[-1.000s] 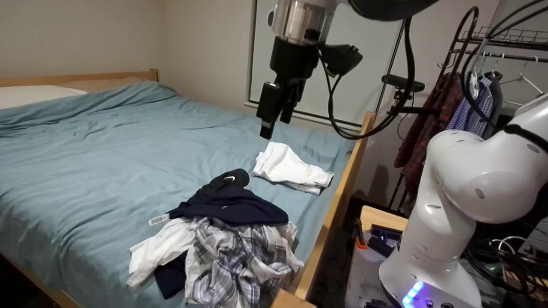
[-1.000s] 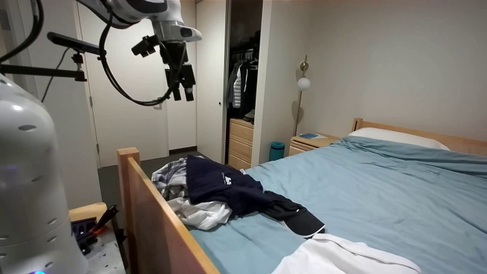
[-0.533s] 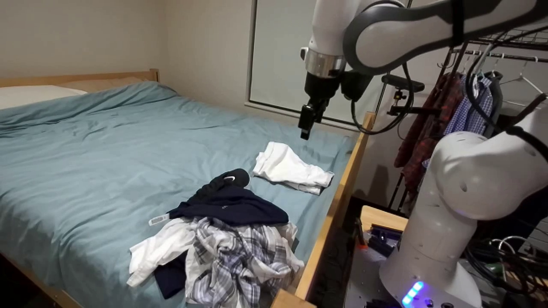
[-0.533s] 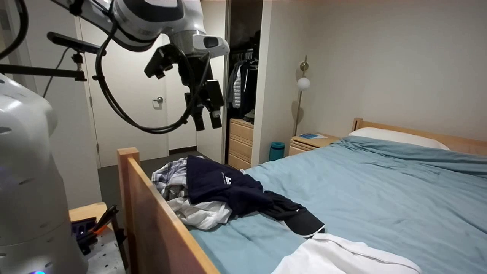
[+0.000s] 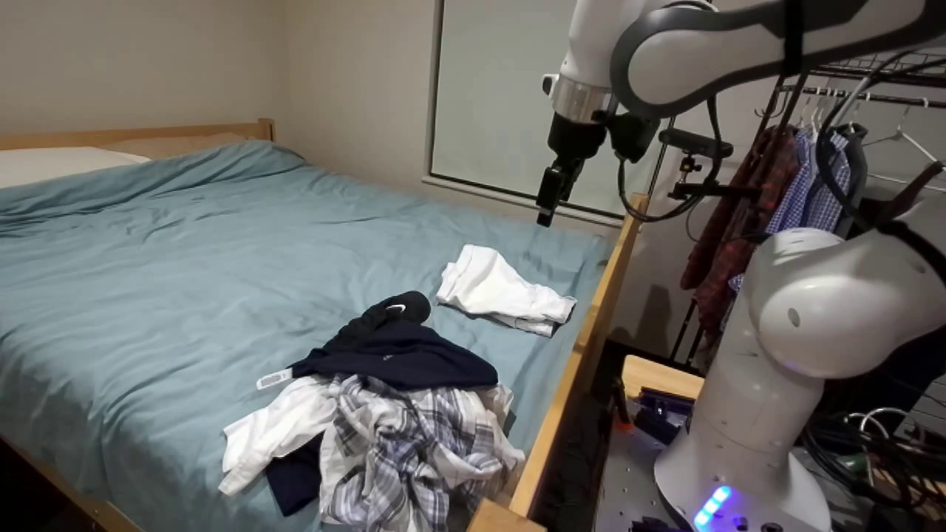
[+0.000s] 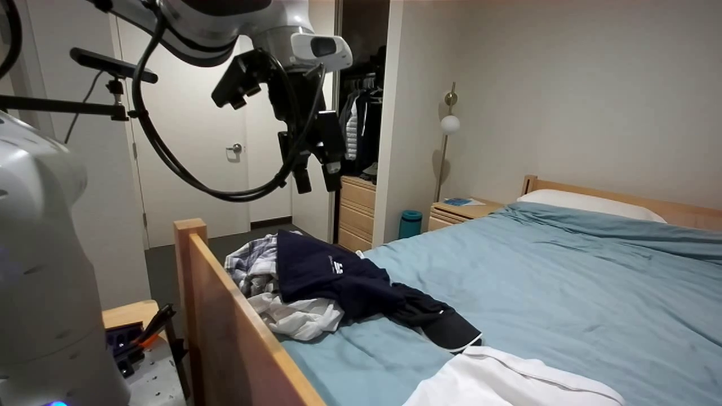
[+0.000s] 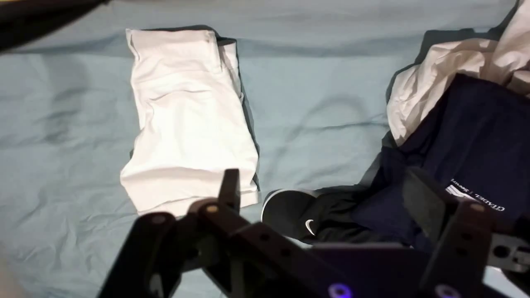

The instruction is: Fold the white clothing on the right side of the bed

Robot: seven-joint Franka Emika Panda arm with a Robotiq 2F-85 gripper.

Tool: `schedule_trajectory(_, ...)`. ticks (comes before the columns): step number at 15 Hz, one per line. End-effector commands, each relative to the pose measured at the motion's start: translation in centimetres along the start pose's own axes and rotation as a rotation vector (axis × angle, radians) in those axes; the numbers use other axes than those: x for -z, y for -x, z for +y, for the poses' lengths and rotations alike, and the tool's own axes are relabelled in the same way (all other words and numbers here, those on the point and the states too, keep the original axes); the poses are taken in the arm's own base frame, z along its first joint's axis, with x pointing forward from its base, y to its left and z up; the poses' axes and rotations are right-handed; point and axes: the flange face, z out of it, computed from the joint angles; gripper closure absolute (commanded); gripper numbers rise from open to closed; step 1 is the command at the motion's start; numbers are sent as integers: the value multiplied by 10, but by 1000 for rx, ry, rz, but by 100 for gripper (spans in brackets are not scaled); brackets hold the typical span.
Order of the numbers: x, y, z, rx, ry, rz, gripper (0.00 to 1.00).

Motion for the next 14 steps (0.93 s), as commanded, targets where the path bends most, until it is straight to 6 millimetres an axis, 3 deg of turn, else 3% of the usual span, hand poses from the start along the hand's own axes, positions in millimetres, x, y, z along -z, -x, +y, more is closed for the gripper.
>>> schedule_trajectory(1, -39, -3, 72, -145, -105, -86, 0)
schedule_trajectory(4, -66, -9, 140, -158, -171, -162, 0)
schedule_trajectory(7, -74, -31, 181, -49, -187, -216, 0)
schedule_trajectory(8, -69, -2, 164, -118, -177, -159, 0)
schedule_trajectory(10, -73, -19, 180, -84, -172, -190, 0)
schedule_trajectory(12, -77, -28, 180, -72, -167, -209, 0)
schedule_trajectory(14, -86, -37, 184, -237, -166, -187, 0)
